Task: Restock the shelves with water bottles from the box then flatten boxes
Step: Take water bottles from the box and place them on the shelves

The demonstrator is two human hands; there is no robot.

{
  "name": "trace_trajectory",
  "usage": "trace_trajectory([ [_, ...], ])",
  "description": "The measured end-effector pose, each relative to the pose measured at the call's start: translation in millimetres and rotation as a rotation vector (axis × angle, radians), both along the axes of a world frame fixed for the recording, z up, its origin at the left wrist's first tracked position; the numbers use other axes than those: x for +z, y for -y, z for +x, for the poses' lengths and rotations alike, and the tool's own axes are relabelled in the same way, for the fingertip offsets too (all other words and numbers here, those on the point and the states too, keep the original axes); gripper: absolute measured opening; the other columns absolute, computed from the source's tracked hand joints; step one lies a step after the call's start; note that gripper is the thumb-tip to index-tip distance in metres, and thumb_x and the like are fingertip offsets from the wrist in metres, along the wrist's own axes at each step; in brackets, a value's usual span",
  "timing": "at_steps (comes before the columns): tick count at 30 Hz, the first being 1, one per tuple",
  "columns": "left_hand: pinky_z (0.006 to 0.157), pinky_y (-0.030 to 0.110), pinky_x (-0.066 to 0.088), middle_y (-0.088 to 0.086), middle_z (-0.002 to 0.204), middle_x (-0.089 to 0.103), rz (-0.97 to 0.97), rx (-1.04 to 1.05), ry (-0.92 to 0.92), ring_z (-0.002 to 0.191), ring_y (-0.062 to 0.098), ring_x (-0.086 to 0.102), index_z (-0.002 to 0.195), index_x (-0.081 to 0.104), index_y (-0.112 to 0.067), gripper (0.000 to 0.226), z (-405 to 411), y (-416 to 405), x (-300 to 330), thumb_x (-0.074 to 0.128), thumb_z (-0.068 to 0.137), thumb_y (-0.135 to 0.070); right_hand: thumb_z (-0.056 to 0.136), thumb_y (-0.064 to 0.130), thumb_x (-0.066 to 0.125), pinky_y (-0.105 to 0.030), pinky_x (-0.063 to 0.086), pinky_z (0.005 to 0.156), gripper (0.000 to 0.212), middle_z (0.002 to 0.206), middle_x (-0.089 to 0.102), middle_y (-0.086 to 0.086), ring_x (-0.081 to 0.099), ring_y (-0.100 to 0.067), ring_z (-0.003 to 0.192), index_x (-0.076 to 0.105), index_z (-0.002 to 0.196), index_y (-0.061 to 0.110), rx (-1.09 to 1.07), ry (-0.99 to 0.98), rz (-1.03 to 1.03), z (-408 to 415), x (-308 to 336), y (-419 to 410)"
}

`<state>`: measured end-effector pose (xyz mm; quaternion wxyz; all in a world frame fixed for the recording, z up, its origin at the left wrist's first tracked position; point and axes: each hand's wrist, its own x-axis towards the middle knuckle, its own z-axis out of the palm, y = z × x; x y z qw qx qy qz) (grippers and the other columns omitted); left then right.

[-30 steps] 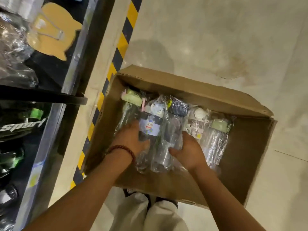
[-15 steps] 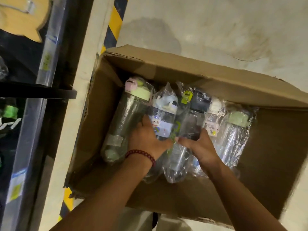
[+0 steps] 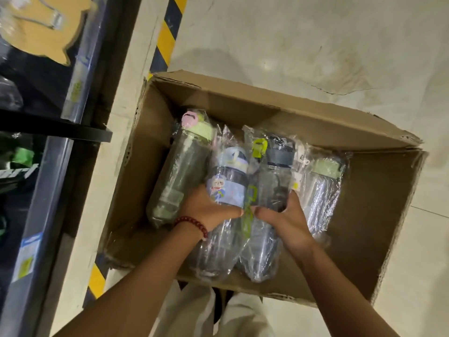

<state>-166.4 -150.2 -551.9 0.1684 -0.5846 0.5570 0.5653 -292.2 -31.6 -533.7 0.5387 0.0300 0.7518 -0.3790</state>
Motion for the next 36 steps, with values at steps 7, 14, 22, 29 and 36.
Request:
trace_trajectory([
  [7,0.079,0.037,0.056,0.000,0.097,0.068,-0.021,0.230,-0.098,0.087,0.016,0.067,0.107,0.053,-0.016,0.092,13.0,17.4,56.3,0.082,0.023,-0.041,0.069,0.010,0.083,-0.006,0.046,0.069,0.060,0.104,0.062,0.011,0.062,0.004,0.091,0.045,0.112,0.029,0.093,-0.070,-0.092,2.6,62.8,21.3],
  [14,0.078,0.029,0.047,-0.006,0.102,0.055,-0.167,0.350,-0.215,0.092,0.015,0.059,0.113,0.041,-0.017,0.090,19.4,51.3,168.3,0.085,0.036,-0.028,0.073,0.006,0.078,-0.015,0.052,0.068,0.054,0.103,0.064,0.005,0.066,-0.002,0.086,0.047,0.111,0.029,0.057,-0.109,-0.175,-8.8,167.8,50.5],
  [22,0.070,0.027,0.055,-0.004,0.096,0.063,-0.310,0.509,-0.393,0.080,0.006,0.064,0.104,0.048,-0.023,0.087,23.7,85.3,329.6,0.080,0.025,-0.040,0.072,0.022,0.081,-0.034,0.045,0.093,0.069,0.119,0.057,0.008,0.055,-0.016,0.111,0.040,0.127,0.029,0.122,-0.201,-0.231,-18.8,333.3,93.9],
  [29,0.060,0.010,0.049,-0.006,0.098,0.059,-0.494,0.521,-0.554,0.074,-0.008,0.061,0.096,0.044,-0.031,0.078,40.5,91.1,496.0,0.079,0.026,-0.037,0.075,0.018,0.079,-0.021,0.043,0.085,0.071,0.116,0.053,0.014,0.053,-0.009,0.106,0.036,0.129,0.032,0.185,-0.311,-0.344,2.3,486.4,90.1],
  [36,0.059,0.011,0.049,-0.005,0.101,0.060,-0.609,0.612,-0.612,0.073,-0.009,0.062,0.104,0.045,-0.025,0.089,92.9,56.1,605.9,0.076,0.023,-0.043,0.064,0.023,0.086,-0.028,0.050,0.090,0.085,0.115,0.059,0.015,0.059,-0.001,0.102,0.034,0.131,0.033,0.244,-0.348,-0.466,52.7,586.8,59.7],
])
